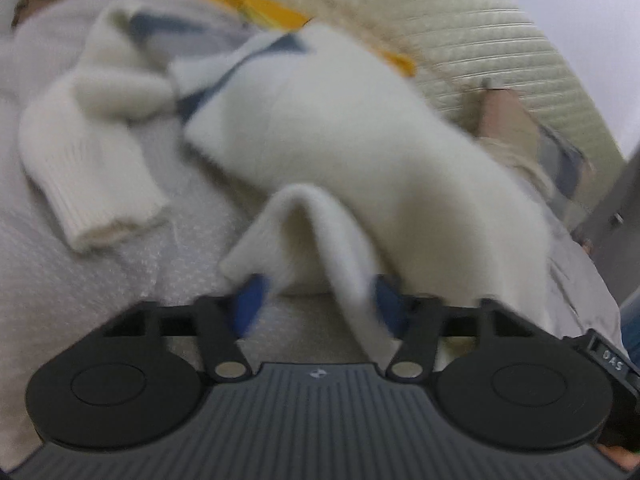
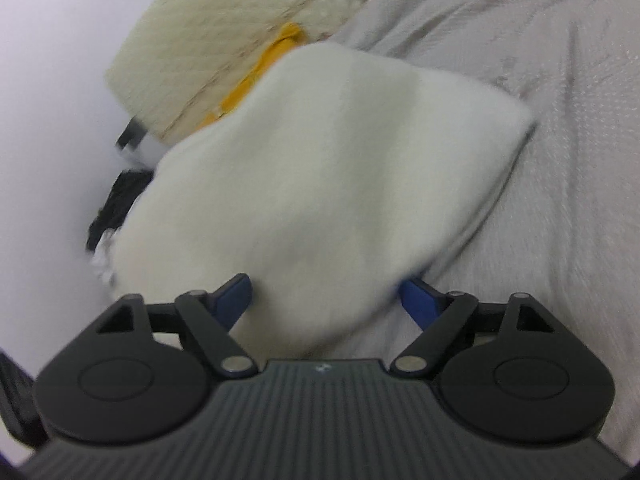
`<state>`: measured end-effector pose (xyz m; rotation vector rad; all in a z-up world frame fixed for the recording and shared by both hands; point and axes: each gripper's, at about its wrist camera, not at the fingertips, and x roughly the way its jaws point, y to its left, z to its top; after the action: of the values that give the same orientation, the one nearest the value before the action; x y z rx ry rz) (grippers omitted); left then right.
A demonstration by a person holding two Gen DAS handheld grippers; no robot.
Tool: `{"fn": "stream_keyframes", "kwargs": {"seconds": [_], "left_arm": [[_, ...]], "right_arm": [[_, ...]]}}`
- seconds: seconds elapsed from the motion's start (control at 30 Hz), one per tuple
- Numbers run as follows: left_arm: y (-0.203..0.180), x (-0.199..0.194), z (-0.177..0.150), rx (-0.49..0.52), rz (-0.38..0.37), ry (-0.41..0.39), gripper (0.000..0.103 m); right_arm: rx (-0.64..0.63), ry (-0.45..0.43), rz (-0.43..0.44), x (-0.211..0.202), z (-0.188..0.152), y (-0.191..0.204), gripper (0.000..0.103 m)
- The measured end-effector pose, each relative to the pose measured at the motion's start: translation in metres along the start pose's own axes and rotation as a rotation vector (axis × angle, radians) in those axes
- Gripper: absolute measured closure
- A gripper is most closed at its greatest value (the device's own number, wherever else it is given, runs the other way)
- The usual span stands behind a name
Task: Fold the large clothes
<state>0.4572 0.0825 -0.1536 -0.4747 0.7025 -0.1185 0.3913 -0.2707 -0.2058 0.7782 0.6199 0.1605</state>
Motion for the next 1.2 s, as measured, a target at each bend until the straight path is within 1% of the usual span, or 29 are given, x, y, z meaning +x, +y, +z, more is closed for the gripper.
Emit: {"fn": "stream_keyframes", "kwargs": {"seconds": [0.03, 0.07, 0.1, 0.13, 0.17, 0.2, 0.23, 0.27, 0.3, 0.37, 0.43, 0.57, 0.67, 0.77, 0.87, 0.97, 1.03, 1.1, 1.17, 1.2], "left_arm": [[0.003, 0.005, 0.002, -0.021, -0.006, 0.002, 0.053], [0.004, 0.008, 0.004, -0.024, -0.018, -0.001, 0.061], [0.004, 0.008, 0.005, -0.017, -0.028, -0.007, 0.072], [0.004, 0.006, 0.006, -0.006, -0.039, -0.014, 0.077], [0.003, 0.004, 0.007, 0.005, -0.049, -0.018, 0.087], [0.002, -0.002, 0.007, 0.002, -0.065, -0.029, 0.096], [0.004, -0.01, 0.01, -0.021, -0.096, -0.045, 0.096], [0.006, -0.021, 0.012, -0.062, -0.142, -0.076, 0.097], [0.006, -0.033, 0.014, -0.093, -0.17, -0.105, 0.097], [0.004, -0.051, 0.017, -0.123, -0.199, -0.143, 0.097], [-0.002, -0.066, 0.018, -0.131, -0.211, -0.155, 0.098], [-0.016, -0.113, 0.016, -0.101, -0.226, -0.198, 0.098], [-0.018, -0.161, 0.013, -0.105, -0.251, -0.24, 0.098], [-0.024, -0.22, 0.004, -0.094, -0.274, -0.281, 0.098], [-0.027, -0.277, -0.008, -0.079, -0.299, -0.325, 0.098], [-0.029, -0.333, -0.027, -0.04, -0.312, -0.381, 0.098], [-0.031, -0.361, -0.046, -0.012, -0.314, -0.387, 0.098], [-0.034, -0.379, -0.067, 0.019, -0.3, -0.37, 0.098], [-0.036, -0.386, -0.085, 0.032, -0.258, -0.341, 0.098], [-0.034, -0.38, -0.094, 0.028, -0.241, -0.316, 0.098]], "right_arm": [[0.011, -0.003, -0.004, 0.004, 0.003, 0.0, 0.021], [0.008, -0.006, -0.007, 0.006, 0.005, 0.003, 0.023], [0.0, -0.013, -0.004, 0.005, 0.007, 0.005, 0.031], [-0.012, -0.027, 0.002, 0.001, 0.008, 0.008, 0.044], [-0.02, -0.042, 0.005, -0.003, 0.008, 0.01, 0.053], [-0.023, -0.057, 0.008, -0.009, 0.01, 0.011, 0.069], [-0.021, -0.071, 0.01, -0.015, 0.011, 0.012, 0.081], [-0.017, -0.087, 0.017, -0.022, 0.013, 0.013, 0.082], [-0.014, -0.1, 0.027, -0.028, 0.016, 0.014, 0.084], [-0.028, -0.127, 0.039, -0.047, 0.023, 0.017, 0.086], [-0.062, -0.152, 0.056, -0.066, 0.03, 0.026, 0.087], [-0.162, -0.16, 0.08, -0.114, 0.036, 0.052, 0.088], [-0.21, -0.177, 0.096, -0.155, 0.031, 0.067, 0.088], [-0.237, -0.196, 0.111, -0.199, 0.023, 0.074, 0.088], [-0.247, -0.208, 0.12, -0.241, 0.012, 0.075, 0.088], [-0.248, -0.22, 0.128, -0.281, -0.004, 0.07, 0.088], [-0.218, -0.221, 0.144, -0.305, -0.015, 0.061, 0.088], [-0.211, -0.21, 0.135, -0.32, -0.025, 0.054, 0.088], [-0.192, -0.2, 0.132, -0.33, -0.035, 0.044, 0.088], [-0.185, -0.195, 0.121, -0.331, -0.04, 0.041, 0.088]]}}
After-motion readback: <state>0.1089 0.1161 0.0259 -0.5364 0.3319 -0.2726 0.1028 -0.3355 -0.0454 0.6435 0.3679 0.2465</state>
